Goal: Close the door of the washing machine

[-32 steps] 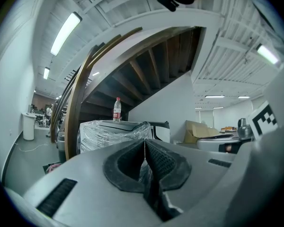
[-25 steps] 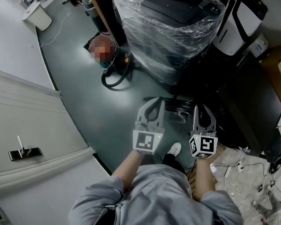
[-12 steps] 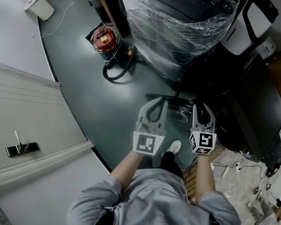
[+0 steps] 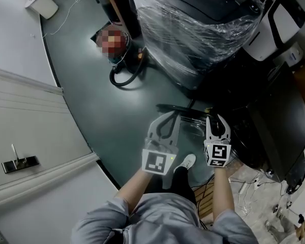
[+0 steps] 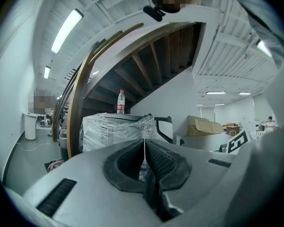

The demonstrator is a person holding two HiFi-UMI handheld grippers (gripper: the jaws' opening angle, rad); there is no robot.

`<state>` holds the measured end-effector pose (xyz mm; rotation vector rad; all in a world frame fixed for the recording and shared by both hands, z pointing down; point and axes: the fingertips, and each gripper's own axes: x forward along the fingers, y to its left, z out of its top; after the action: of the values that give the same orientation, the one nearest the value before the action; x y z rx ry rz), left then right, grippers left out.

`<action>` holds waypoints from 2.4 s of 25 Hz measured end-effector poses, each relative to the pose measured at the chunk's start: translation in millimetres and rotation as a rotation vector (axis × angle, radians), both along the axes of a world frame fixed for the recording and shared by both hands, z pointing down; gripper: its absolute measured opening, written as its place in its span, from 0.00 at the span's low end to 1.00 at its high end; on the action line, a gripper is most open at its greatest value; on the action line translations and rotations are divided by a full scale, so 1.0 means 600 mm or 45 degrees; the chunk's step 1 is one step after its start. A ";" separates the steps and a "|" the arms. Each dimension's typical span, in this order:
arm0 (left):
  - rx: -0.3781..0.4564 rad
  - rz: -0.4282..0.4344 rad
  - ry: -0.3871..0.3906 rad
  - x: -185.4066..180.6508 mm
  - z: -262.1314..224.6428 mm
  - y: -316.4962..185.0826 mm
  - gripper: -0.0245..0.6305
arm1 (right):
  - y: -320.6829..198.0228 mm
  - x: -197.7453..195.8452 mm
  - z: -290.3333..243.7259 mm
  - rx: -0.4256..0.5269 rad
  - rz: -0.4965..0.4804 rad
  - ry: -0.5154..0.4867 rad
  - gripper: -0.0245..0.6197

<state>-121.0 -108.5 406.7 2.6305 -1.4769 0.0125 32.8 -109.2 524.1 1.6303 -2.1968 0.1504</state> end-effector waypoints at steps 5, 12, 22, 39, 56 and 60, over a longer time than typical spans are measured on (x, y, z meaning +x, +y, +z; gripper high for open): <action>-0.005 -0.009 -0.015 -0.005 0.022 -0.006 0.04 | -0.014 -0.007 0.062 -0.069 -0.064 0.060 0.20; -0.032 -0.013 -0.027 -0.013 0.049 -0.011 0.04 | -0.030 -0.024 0.149 -0.185 -0.159 0.133 0.23; -0.034 0.001 -0.090 -0.023 0.084 -0.019 0.04 | -0.046 -0.042 0.241 -0.322 -0.282 0.219 0.27; -0.020 0.027 -0.122 -0.016 0.094 -0.012 0.04 | -0.034 -0.059 0.331 -0.536 -0.371 0.182 0.33; 0.005 0.117 -0.153 0.039 0.088 0.015 0.04 | 0.035 -0.071 0.326 -0.547 -0.443 0.140 0.33; -0.010 0.141 -0.135 0.058 0.087 0.030 0.04 | 0.059 -0.071 0.328 -0.568 -0.453 0.124 0.33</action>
<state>-86.5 -90.7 458.8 2.7409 -1.3552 0.1708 -9.6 -73.6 721.1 0.9754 -2.1427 0.4146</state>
